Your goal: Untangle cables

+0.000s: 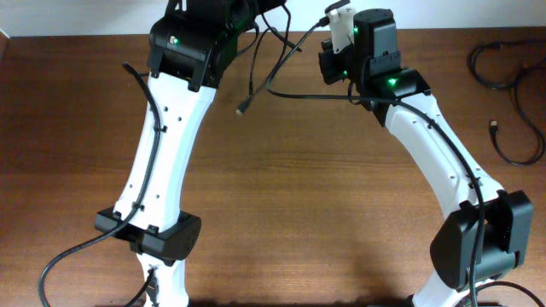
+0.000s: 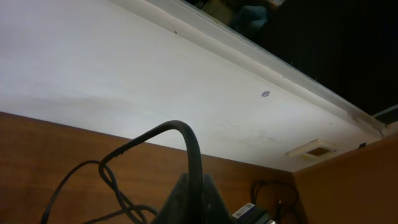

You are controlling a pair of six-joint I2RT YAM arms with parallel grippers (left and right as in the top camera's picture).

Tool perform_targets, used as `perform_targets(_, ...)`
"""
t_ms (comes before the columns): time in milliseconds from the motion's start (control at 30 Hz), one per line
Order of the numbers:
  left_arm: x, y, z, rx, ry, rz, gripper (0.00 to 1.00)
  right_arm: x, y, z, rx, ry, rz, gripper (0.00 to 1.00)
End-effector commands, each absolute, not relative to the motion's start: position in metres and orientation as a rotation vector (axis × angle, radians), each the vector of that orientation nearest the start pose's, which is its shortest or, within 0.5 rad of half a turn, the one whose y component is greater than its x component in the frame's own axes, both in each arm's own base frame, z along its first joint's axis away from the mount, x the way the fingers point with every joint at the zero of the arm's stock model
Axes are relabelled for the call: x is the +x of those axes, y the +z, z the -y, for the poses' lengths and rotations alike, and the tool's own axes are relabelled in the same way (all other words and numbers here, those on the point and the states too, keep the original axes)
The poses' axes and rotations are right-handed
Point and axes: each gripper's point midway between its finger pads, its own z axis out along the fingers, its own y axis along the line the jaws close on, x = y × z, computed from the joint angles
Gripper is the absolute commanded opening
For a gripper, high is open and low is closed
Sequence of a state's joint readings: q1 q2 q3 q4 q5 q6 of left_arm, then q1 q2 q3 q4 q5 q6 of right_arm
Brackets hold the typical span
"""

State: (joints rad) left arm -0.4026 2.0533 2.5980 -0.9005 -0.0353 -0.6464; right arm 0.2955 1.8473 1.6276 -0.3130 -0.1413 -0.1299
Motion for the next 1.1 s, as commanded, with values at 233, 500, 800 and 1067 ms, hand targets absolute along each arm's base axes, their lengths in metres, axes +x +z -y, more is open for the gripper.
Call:
perform_targets(233,0.522,0.426,0.212,-0.258,-0.627,-1.982,0.0,0.51,0.256,-0.204,-0.603,0.393,-2.01,0.97)
perform_targets(500,0.516,0.432,0.23,-0.188,-0.733,-1.985,0.0,0.502,0.238,-0.222,-0.71,0.431,-2.021,0.93)
perform_targets(800,0.508,0.441,0.248,-0.123,-0.86,-1.978,0.0,0.497,0.235,-0.237,-0.754,0.35,-2.014,0.91)
perform_targets(1067,0.509,0.451,0.247,-0.119,-0.873,-1.943,0.0,0.5,0.245,-0.231,-0.753,0.313,-1.985,0.9)
